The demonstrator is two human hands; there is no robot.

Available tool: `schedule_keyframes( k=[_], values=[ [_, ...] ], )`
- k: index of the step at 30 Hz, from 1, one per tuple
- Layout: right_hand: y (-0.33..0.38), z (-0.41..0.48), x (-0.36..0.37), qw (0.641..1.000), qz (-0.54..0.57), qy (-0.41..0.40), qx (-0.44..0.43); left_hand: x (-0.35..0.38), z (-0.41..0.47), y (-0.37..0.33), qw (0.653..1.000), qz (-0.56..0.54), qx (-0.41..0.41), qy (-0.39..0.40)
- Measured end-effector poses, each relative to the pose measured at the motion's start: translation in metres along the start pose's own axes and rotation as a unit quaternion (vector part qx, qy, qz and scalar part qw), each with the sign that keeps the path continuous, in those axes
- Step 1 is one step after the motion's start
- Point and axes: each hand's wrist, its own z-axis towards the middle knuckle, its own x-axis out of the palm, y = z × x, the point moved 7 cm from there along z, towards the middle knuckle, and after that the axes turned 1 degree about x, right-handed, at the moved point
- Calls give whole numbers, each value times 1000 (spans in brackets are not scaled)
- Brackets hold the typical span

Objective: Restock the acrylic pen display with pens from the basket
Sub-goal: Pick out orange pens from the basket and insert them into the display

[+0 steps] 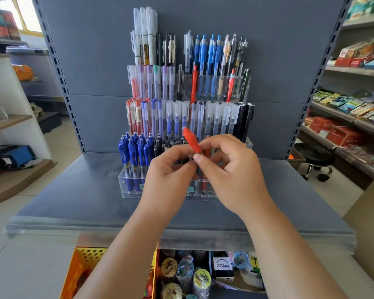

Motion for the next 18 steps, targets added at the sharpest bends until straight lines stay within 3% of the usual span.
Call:
schedule_keyframes(
  k=[3, 9, 18],
  values=[
    [-9, 0, -3, 998, 25, -18, 48, 0, -1, 3, 1000, 14, -6, 2],
    [-32, 1, -10, 991, 20, -90, 98, -17, 2, 12, 996, 22, 0, -85],
    [-46, -4, 1, 988, -56, -79, 124, -18, 4, 14, 996, 19, 2, -83]
  ],
)
